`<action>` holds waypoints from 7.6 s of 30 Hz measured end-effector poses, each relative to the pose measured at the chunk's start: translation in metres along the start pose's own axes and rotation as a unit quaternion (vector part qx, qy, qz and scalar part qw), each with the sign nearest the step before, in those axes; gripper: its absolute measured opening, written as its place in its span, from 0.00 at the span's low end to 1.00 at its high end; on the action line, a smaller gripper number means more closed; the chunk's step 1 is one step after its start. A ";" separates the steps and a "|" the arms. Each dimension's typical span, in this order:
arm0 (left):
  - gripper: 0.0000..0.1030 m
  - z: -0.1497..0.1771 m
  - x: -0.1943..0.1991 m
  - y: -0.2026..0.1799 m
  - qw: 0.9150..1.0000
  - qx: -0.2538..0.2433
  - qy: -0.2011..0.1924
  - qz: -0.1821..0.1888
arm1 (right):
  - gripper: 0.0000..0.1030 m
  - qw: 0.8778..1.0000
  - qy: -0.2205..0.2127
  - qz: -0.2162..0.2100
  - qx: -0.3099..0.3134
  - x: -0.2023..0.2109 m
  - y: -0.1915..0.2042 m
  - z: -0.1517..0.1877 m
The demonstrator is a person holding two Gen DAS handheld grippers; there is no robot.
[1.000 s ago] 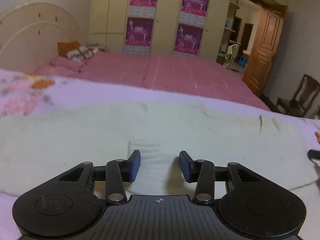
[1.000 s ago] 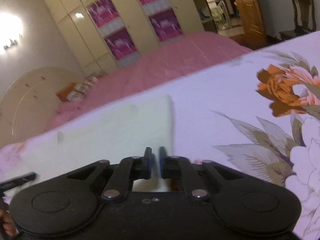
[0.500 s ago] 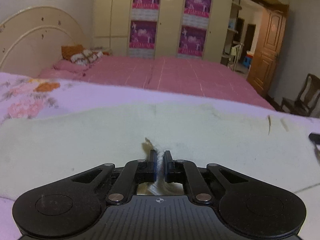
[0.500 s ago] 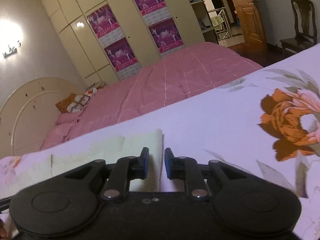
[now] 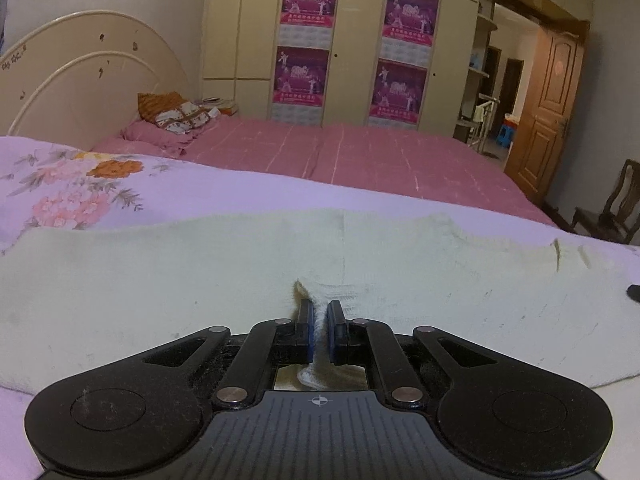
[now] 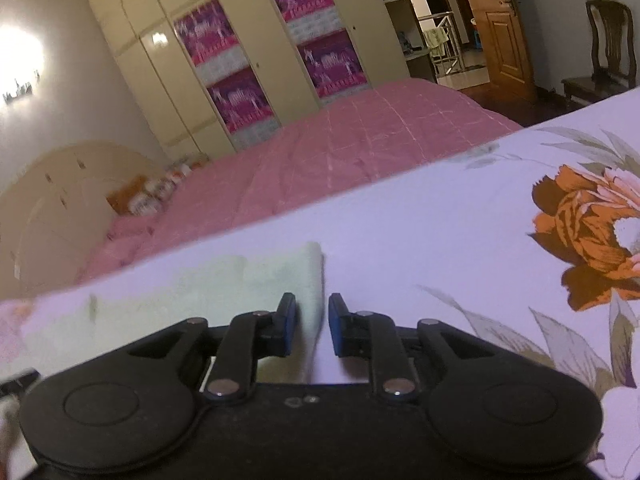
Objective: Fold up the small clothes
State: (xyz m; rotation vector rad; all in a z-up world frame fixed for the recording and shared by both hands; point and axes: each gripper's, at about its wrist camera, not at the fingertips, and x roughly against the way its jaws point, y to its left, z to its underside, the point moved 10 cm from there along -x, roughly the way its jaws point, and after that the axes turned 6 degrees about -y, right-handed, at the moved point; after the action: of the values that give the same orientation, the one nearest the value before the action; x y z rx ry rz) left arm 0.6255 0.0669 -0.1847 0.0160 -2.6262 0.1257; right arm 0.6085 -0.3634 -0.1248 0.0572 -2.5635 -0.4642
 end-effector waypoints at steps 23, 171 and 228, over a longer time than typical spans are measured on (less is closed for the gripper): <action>0.43 0.051 0.123 0.142 0.985 0.149 -0.020 -0.082 | 0.24 0.999 0.004 0.019 0.027 0.122 0.008 0.037; 0.52 -0.061 0.017 -0.090 0.997 -0.060 -0.006 0.056 | 0.24 0.986 -0.015 -0.032 0.161 -0.014 0.164 0.024; 0.62 -0.072 0.021 -0.053 0.998 -0.044 -0.024 0.038 | 0.22 0.992 -0.041 0.013 0.120 0.031 0.076 0.012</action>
State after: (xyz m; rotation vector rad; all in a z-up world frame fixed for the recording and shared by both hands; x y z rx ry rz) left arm 0.6442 0.0210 -0.1074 -0.1134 -2.6776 0.0374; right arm 0.5792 -0.2920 -0.0932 0.0911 -2.6859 -0.1478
